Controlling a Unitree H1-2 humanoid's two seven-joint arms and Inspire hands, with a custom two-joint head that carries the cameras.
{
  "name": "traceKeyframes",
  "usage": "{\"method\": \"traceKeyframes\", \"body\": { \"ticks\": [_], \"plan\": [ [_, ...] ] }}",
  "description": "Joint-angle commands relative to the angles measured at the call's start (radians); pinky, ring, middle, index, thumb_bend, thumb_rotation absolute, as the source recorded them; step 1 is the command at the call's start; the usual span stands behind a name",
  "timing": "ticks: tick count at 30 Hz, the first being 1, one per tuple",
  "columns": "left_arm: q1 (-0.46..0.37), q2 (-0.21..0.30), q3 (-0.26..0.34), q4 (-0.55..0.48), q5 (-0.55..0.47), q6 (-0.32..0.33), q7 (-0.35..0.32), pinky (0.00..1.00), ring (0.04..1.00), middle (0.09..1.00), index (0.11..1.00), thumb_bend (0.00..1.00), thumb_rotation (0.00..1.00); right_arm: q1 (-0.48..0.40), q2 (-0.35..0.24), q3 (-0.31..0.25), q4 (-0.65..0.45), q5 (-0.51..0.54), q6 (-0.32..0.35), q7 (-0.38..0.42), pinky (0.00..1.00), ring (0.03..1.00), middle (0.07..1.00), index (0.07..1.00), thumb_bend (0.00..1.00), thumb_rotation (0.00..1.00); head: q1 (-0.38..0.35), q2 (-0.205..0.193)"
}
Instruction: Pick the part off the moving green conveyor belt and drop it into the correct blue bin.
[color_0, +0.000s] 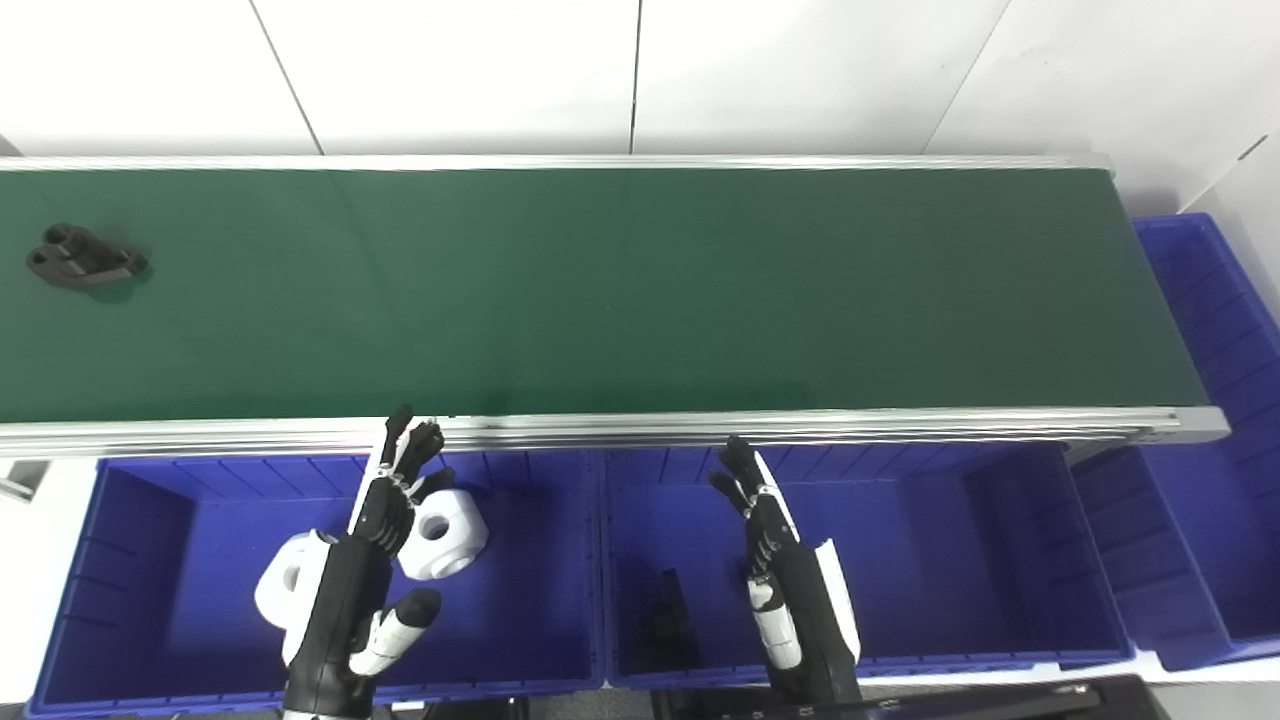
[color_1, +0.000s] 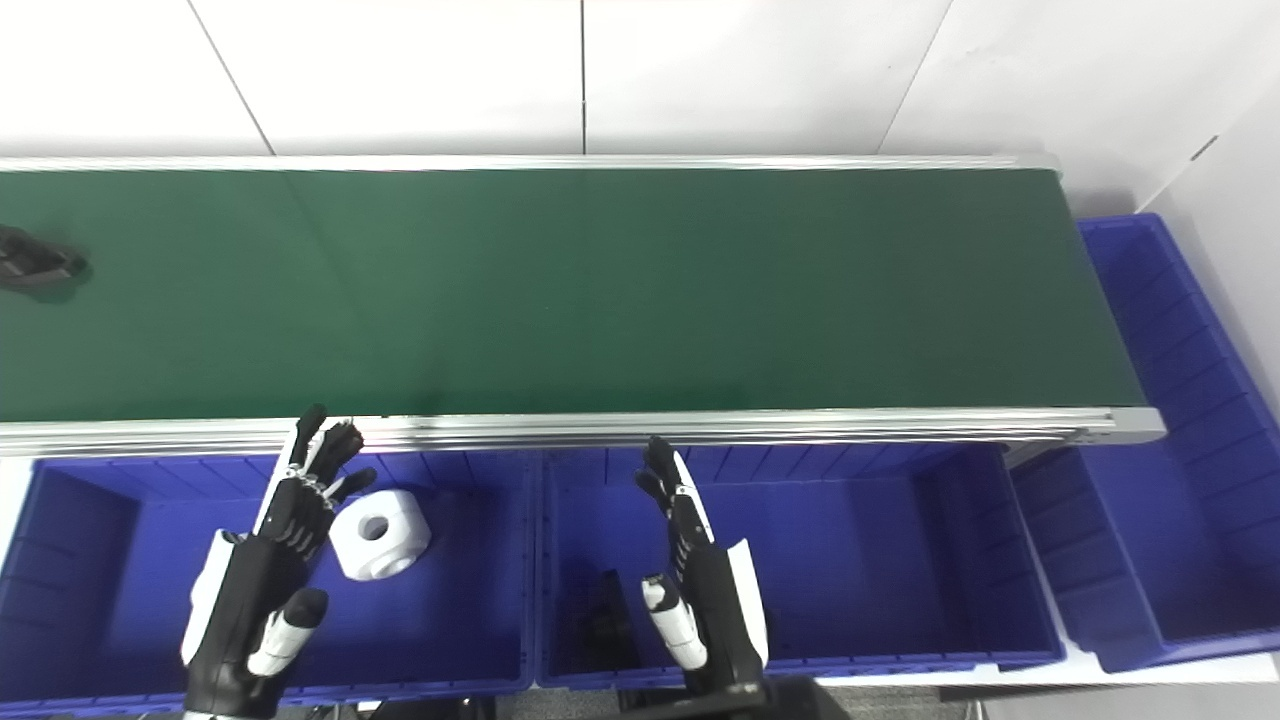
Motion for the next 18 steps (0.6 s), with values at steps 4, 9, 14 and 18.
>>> {"method": "traceKeyframes", "body": {
  "ticks": [4,9,14,18],
  "plan": [
    [0.005,0.003,-0.006,-0.028,-0.011,-0.016,0.01,0.81,0.925,0.947,1.0,0.85,0.87,0.016,0.018,0.006,-0.031,-0.006,-0.034,0.009,0.98,0.921,0.951,0.963,0.92,1.0,0.003,0.0],
    [0.003,-0.001,-0.005,-0.026,-0.001,-0.017,0.016,0.8,0.922,0.943,1.0,0.84,0.88,0.018,0.016,0.008,-0.032,0.004,-0.028,0.016,0.99,0.924,0.955,0.968,0.93,1.0,0.003,0.002],
    [0.005,-0.004,-0.005,-0.019,-0.001,-0.029,0.021,0.81,0.923,0.942,1.0,0.83,0.87,0.02,0.016,0.009,-0.035,0.006,-0.027,0.02,1.0,0.928,0.957,0.97,0.93,1.0,0.004,0.002],
    [0.006,-0.005,-0.008,-0.013,-0.013,-0.038,0.025,0.81,0.923,0.942,1.0,0.81,0.86,0.02,0.015,0.009,-0.032,0.01,-0.031,0.022,1.0,0.928,0.956,0.968,0.92,1.0,0.004,0.002]
  ]
}}
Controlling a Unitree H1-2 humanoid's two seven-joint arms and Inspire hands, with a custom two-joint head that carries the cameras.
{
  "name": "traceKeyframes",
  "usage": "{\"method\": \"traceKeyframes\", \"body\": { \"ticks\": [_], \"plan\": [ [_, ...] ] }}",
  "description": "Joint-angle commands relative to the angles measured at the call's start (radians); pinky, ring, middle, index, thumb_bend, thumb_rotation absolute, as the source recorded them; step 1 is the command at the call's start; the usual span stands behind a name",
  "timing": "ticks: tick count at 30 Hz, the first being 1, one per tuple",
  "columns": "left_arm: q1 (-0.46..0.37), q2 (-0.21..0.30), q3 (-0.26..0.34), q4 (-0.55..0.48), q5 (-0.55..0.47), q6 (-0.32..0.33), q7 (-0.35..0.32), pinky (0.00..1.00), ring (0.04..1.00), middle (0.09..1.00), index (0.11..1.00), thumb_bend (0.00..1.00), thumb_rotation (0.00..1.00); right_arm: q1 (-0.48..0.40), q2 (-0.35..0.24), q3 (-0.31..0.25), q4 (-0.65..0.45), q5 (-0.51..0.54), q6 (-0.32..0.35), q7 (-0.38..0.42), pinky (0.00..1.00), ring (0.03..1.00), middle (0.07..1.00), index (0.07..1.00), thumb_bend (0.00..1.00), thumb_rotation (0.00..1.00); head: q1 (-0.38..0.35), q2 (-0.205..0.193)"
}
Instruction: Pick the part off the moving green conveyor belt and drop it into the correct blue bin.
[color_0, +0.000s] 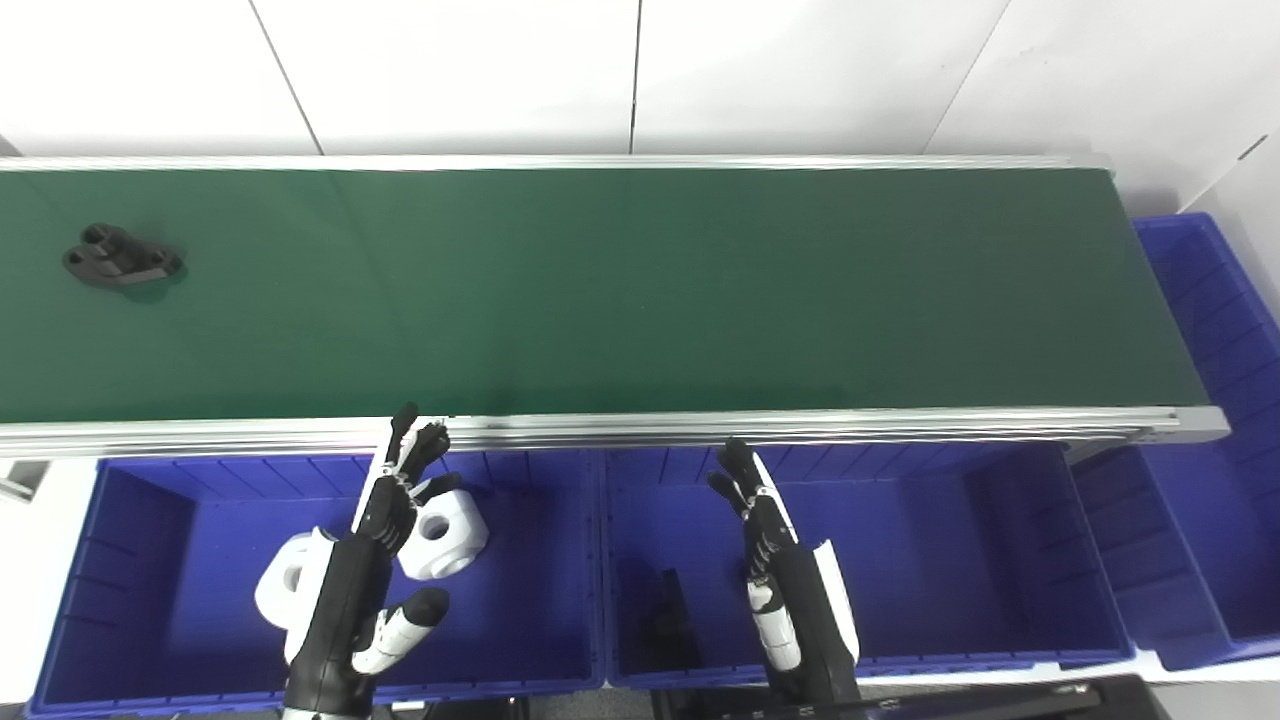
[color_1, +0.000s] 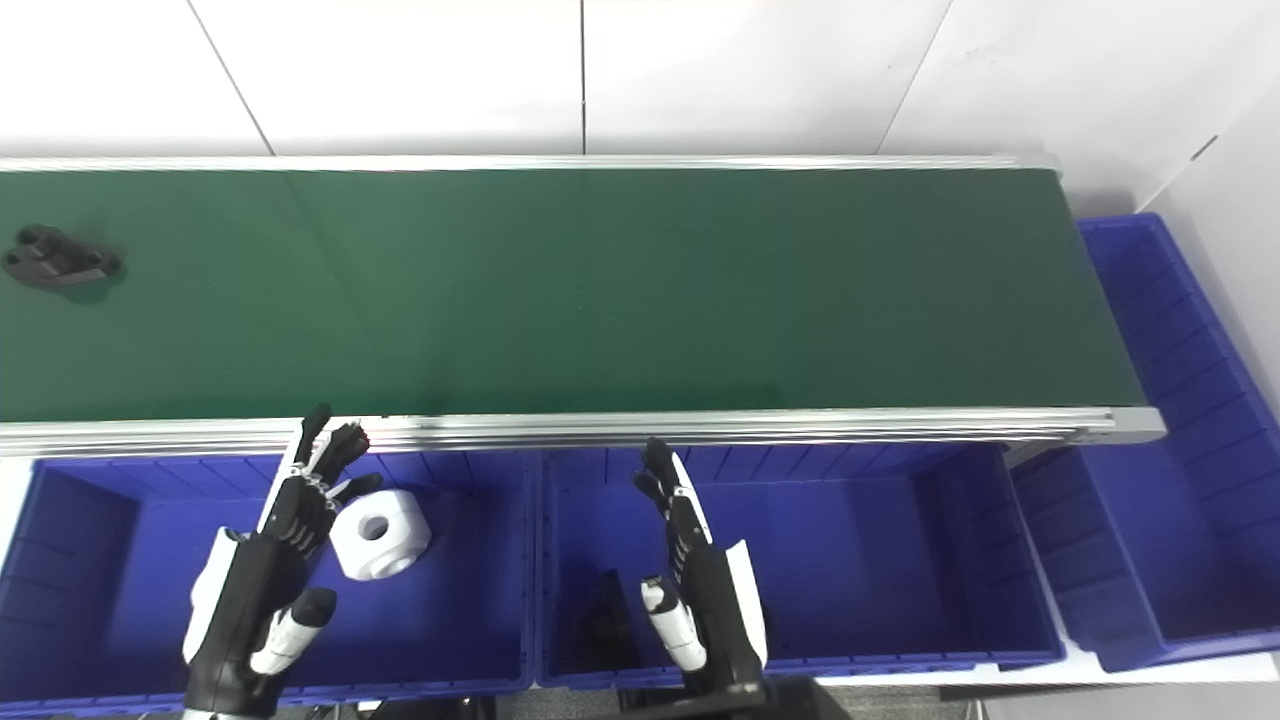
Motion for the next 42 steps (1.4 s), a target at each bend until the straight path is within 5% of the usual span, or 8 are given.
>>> {"method": "traceKeyframes", "body": {
  "ticks": [1,27,42],
  "plan": [
    [0.007,-0.005,-0.002,-0.018,-0.012,-0.038,0.018,0.82,0.923,0.941,1.0,0.82,0.86,0.017,0.015,0.009,-0.031,0.004,-0.033,0.011,1.0,0.928,0.956,0.967,0.91,1.0,0.001,0.0],
    [0.022,0.007,-0.007,-0.052,-0.012,-0.011,0.015,0.82,0.93,0.946,1.0,0.83,0.87,0.033,0.021,0.008,-0.039,-0.023,-0.04,0.006,0.96,0.919,0.953,0.967,0.91,1.0,-0.005,-0.002],
    [-0.029,-0.009,-0.076,0.125,-0.03,-0.061,0.06,0.82,0.922,0.937,0.997,0.82,0.82,-0.022,-0.026,-0.048,0.089,0.05,-0.105,0.022,1.0,0.929,0.964,0.98,0.91,1.0,0.147,-0.209]
  ]
}}
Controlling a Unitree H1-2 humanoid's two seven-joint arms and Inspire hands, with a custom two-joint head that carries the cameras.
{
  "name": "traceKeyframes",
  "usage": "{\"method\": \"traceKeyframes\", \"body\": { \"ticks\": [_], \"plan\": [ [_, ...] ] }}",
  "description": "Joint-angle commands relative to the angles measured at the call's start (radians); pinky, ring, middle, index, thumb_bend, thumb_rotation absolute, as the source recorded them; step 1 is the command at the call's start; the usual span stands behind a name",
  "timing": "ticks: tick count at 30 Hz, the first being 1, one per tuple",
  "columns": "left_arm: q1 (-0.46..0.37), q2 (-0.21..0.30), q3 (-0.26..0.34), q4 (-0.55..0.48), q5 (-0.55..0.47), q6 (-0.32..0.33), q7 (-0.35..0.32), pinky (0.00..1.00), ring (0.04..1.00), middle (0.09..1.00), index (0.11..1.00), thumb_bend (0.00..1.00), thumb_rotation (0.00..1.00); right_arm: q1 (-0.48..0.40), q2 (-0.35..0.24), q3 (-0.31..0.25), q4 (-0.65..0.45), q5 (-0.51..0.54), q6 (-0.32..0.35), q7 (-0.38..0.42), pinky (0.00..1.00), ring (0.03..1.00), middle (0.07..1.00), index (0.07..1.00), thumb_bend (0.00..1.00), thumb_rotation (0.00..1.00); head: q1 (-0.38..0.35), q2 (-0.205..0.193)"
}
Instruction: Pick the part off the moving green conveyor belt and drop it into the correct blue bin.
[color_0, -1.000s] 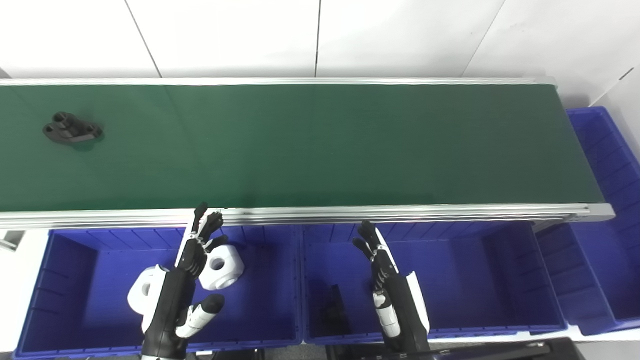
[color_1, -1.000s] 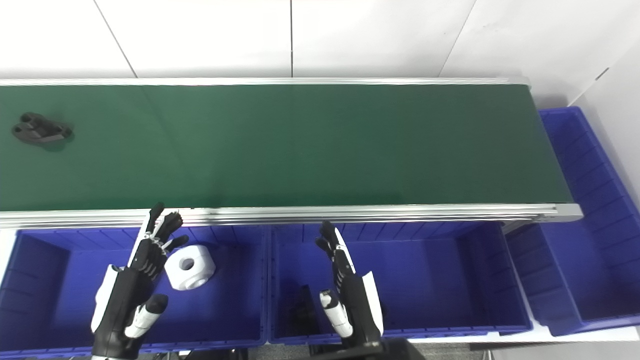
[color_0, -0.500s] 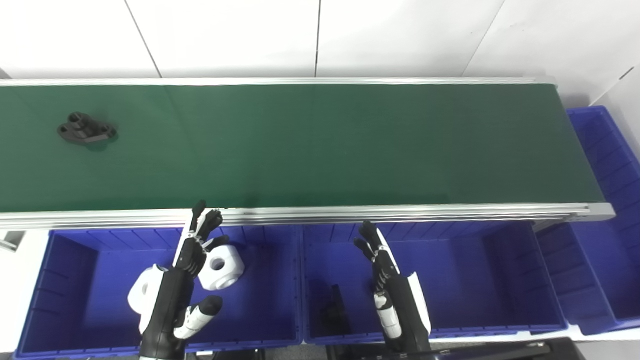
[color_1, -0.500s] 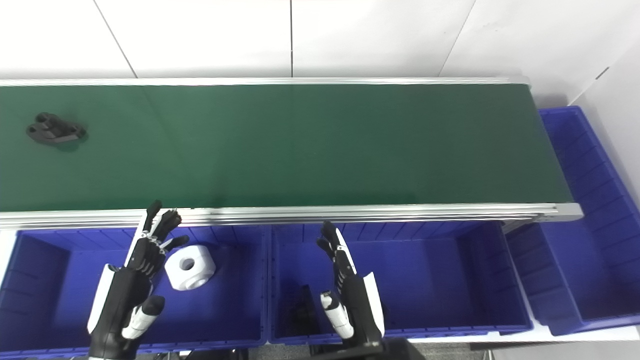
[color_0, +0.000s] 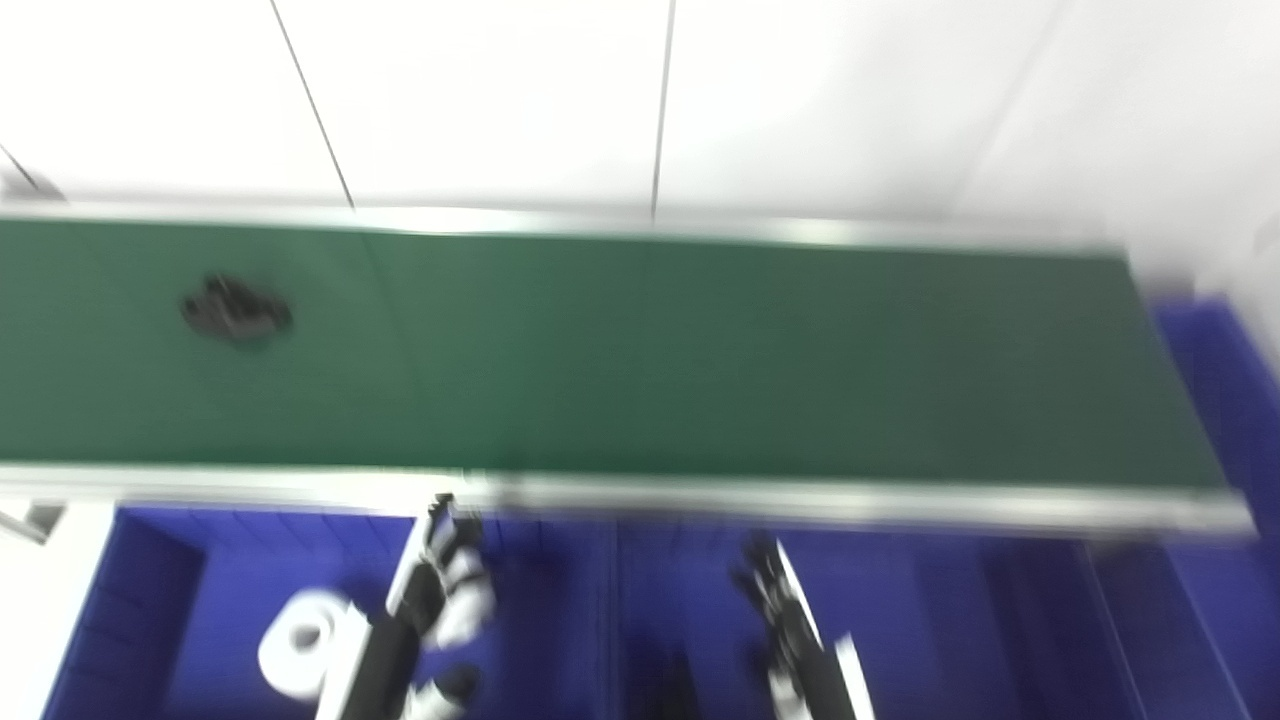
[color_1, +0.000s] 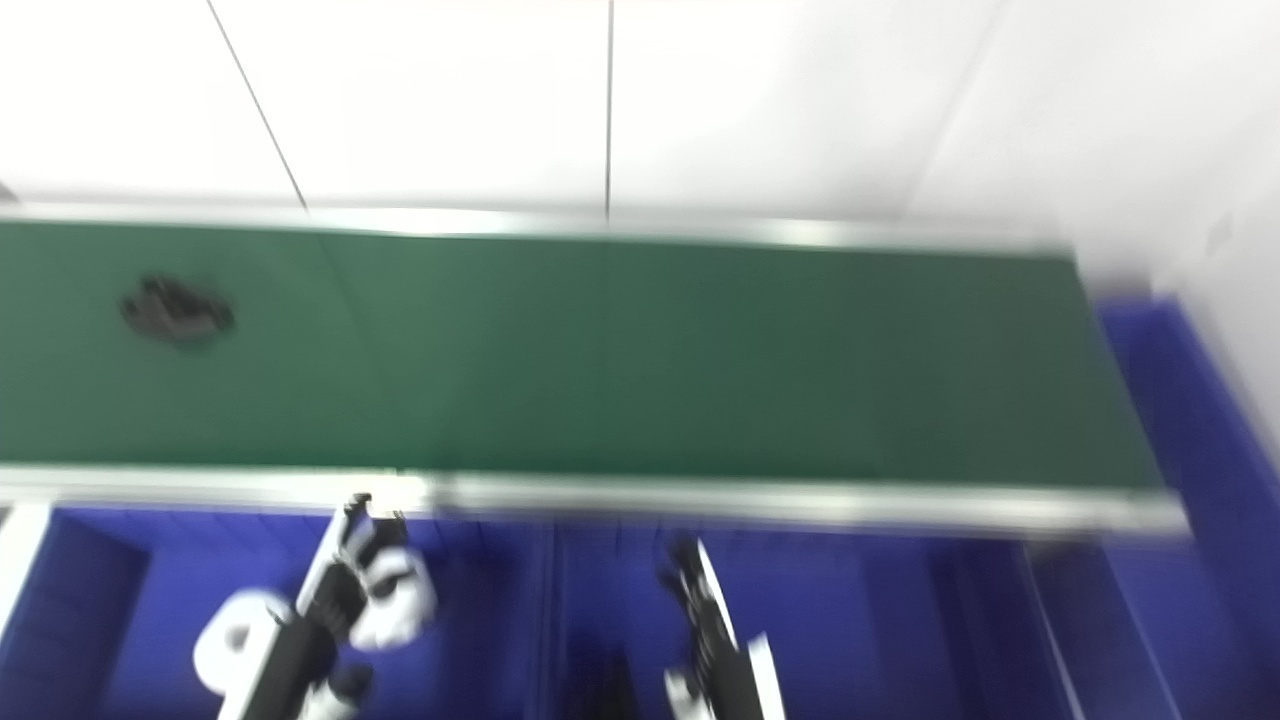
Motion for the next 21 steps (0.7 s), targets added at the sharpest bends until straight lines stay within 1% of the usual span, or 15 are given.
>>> {"method": "traceKeyframes", "body": {
  "ticks": [1,2,3,5,8,9,10,11,13,14,15,17,18,20,21],
  "plan": [
    [-0.009,-0.008,-0.014,-0.001,-0.028,-0.042,0.008,0.84,0.933,0.941,0.996,0.83,0.8,-0.001,-0.005,-0.004,-0.002,0.016,-0.057,0.014,1.0,0.932,0.966,0.98,0.91,1.0,0.01,-0.023],
    [-0.01,-0.009,-0.017,0.003,-0.029,-0.042,0.007,0.86,0.94,0.945,0.998,0.84,0.8,-0.003,-0.009,-0.007,0.003,0.018,-0.057,0.015,1.0,0.932,0.966,0.981,0.9,1.0,0.019,-0.038],
    [-0.009,-0.008,-0.02,0.004,-0.028,-0.041,0.005,0.86,0.942,0.944,0.995,0.86,0.81,-0.004,-0.012,-0.009,0.007,0.021,-0.058,0.017,1.0,0.931,0.964,0.984,0.91,1.0,0.021,-0.04],
    [-0.011,-0.01,-0.025,0.007,-0.017,-0.042,0.012,0.85,0.932,0.932,0.984,0.87,0.82,-0.008,-0.019,-0.013,0.016,0.033,-0.058,0.024,1.0,0.933,0.969,0.99,0.9,1.0,0.028,-0.051],
    [-0.024,0.004,-0.04,0.02,0.024,-0.042,0.047,0.79,0.91,0.924,0.973,0.83,0.81,-0.017,-0.024,-0.019,0.034,0.043,-0.059,0.028,1.0,0.936,0.968,0.987,0.91,1.0,0.041,-0.061],
    [-0.028,0.01,-0.046,0.025,0.039,-0.042,0.062,0.75,0.903,0.924,0.966,0.8,0.82,-0.021,-0.024,-0.021,0.039,0.044,-0.059,0.028,1.0,0.939,0.967,0.986,0.92,1.0,0.041,-0.061],
    [-0.03,0.012,-0.048,0.031,0.027,-0.042,0.055,0.74,0.901,0.924,0.964,0.79,0.83,-0.023,-0.024,-0.023,0.042,0.045,-0.059,0.028,1.0,0.939,0.966,0.986,0.92,1.0,0.046,-0.061],
    [-0.032,0.014,-0.051,0.035,0.016,-0.042,0.051,0.77,0.916,0.933,0.97,0.8,0.82,-0.024,-0.023,-0.024,0.044,0.046,-0.059,0.029,1.0,0.938,0.968,0.99,0.92,1.0,0.046,-0.061],
    [-0.032,0.016,-0.057,0.032,0.013,-0.042,0.056,0.78,0.916,0.929,0.966,0.8,0.81,-0.025,-0.023,-0.025,0.045,0.055,-0.059,0.035,1.0,0.944,0.972,0.997,0.91,1.0,0.048,-0.059],
    [-0.03,0.011,-0.057,0.03,0.026,-0.042,0.068,0.77,0.913,0.926,0.963,0.8,0.8,-0.023,-0.024,-0.026,0.042,0.058,-0.059,0.038,1.0,0.946,0.972,0.999,0.91,1.0,0.064,-0.043],
    [-0.028,0.008,-0.058,0.028,0.034,-0.042,0.077,0.75,0.902,0.918,0.953,0.82,0.8,-0.021,-0.025,-0.028,0.039,0.061,-0.059,0.04,1.0,0.948,0.973,1.0,0.92,1.0,0.064,-0.043],
    [-0.027,0.007,-0.064,0.021,0.016,-0.042,0.063,0.77,0.913,0.924,0.963,0.82,0.79,-0.016,-0.027,-0.03,0.03,0.075,-0.059,0.049,1.0,0.954,0.977,1.0,0.92,1.0,0.09,-0.024],
    [-0.026,0.007,-0.066,0.015,0.01,-0.037,0.05,0.78,0.917,0.927,0.968,0.82,0.79,-0.012,-0.029,-0.031,0.022,0.078,-0.058,0.053,1.0,0.955,0.978,1.0,0.92,1.0,0.117,-0.008],
    [-0.025,0.004,-0.069,0.009,0.002,-0.038,0.042,0.8,0.924,0.934,0.975,0.83,0.79,-0.008,-0.034,-0.034,0.011,0.083,-0.058,0.06,1.0,0.971,0.986,1.0,0.92,1.0,0.133,0.001],
    [-0.019,0.003,-0.07,-0.003,-0.001,-0.028,0.037,0.79,0.923,0.933,0.973,0.83,0.78,-0.003,-0.036,-0.036,0.004,0.087,-0.058,0.064,1.0,0.974,0.988,1.0,0.91,1.0,0.138,0.016]
  ]
}}
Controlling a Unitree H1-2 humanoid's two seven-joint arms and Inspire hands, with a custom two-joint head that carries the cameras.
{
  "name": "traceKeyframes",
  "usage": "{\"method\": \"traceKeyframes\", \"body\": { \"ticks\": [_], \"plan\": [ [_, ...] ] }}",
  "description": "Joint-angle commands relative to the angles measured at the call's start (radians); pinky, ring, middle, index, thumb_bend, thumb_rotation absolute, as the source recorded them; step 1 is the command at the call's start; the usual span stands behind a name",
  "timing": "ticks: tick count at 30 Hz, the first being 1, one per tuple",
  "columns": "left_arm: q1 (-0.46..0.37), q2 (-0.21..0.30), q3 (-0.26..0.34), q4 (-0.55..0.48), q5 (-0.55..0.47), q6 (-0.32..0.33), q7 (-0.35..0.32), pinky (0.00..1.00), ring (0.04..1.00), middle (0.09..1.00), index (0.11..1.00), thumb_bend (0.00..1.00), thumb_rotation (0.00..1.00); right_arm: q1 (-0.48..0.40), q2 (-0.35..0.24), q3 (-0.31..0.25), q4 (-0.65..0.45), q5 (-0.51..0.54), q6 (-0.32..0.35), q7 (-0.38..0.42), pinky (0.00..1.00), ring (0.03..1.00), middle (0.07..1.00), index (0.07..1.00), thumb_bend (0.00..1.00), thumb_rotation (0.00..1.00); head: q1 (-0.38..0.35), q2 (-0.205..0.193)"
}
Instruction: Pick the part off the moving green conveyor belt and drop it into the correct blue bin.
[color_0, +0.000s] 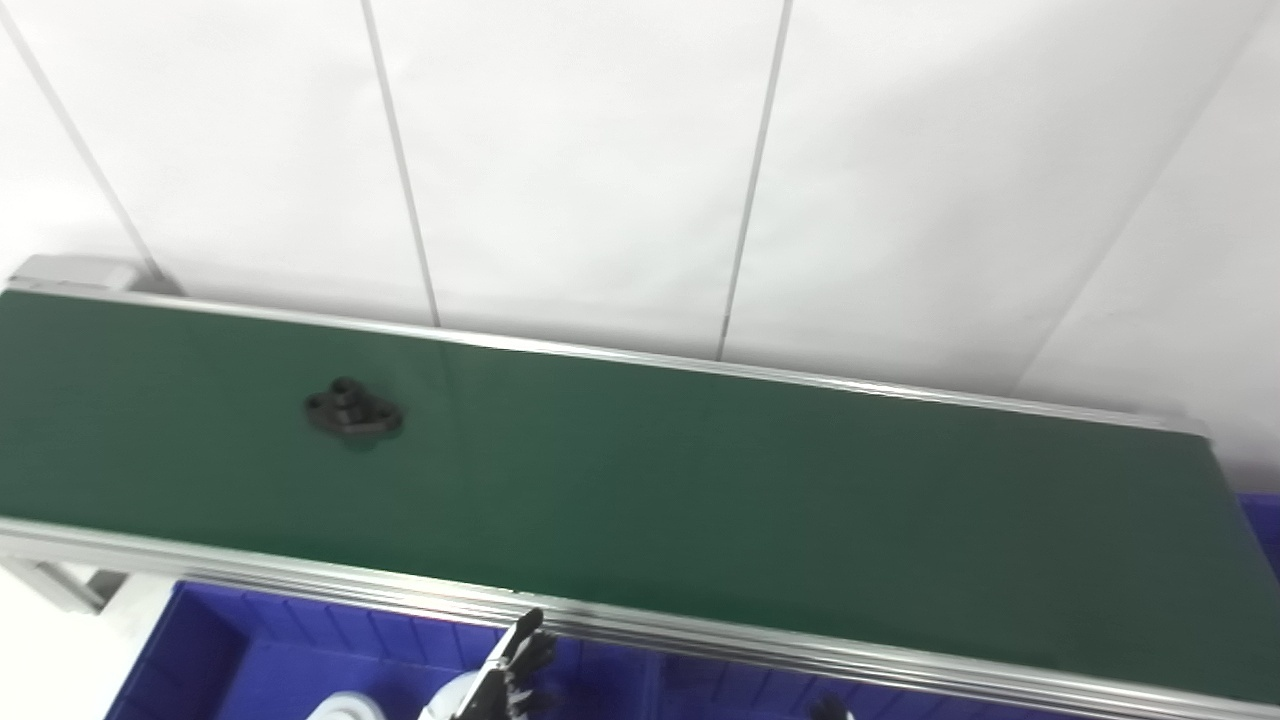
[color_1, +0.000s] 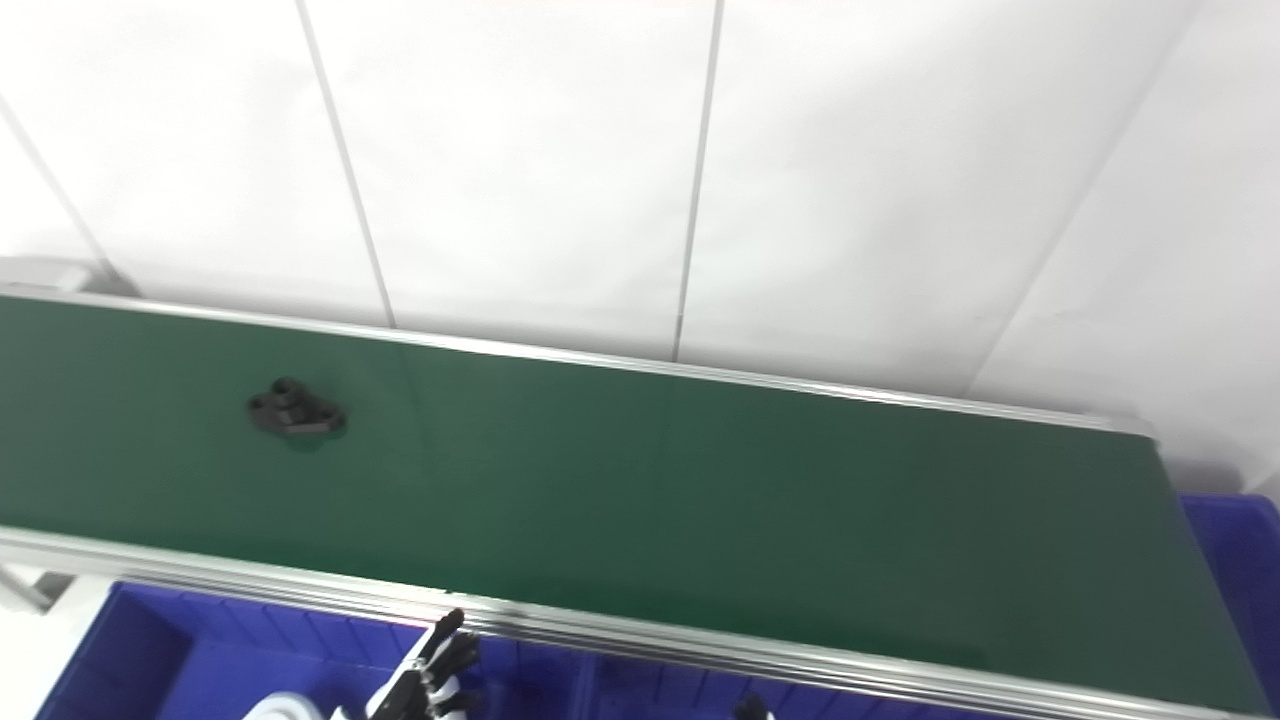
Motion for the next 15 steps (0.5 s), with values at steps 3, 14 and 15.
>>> {"method": "traceKeyframes", "body": {
  "ticks": [3,14,15],
  "plan": [
    [0.02,0.004,-0.014,-0.08,-0.015,0.01,-0.032,0.83,0.938,0.948,0.977,0.82,0.78,0.026,-0.003,-0.008,-0.052,0.013,-0.056,0.018,1.0,0.98,0.999,1.0,0.9,1.0,-0.003,0.025],
    [0.012,-0.031,0.005,-0.064,0.007,-0.023,-0.018,0.77,0.907,0.919,0.958,0.87,0.78,0.026,-0.007,-0.015,-0.074,0.037,-0.053,0.047,1.0,0.979,1.0,1.0,0.89,1.0,-0.028,0.054],
    [0.01,-0.033,0.006,-0.062,0.011,-0.026,-0.017,0.77,0.908,0.919,0.959,0.87,0.78,0.025,-0.007,-0.016,-0.075,0.039,-0.054,0.05,1.0,0.98,1.0,1.0,0.89,1.0,-0.029,0.054]
  ]
}}
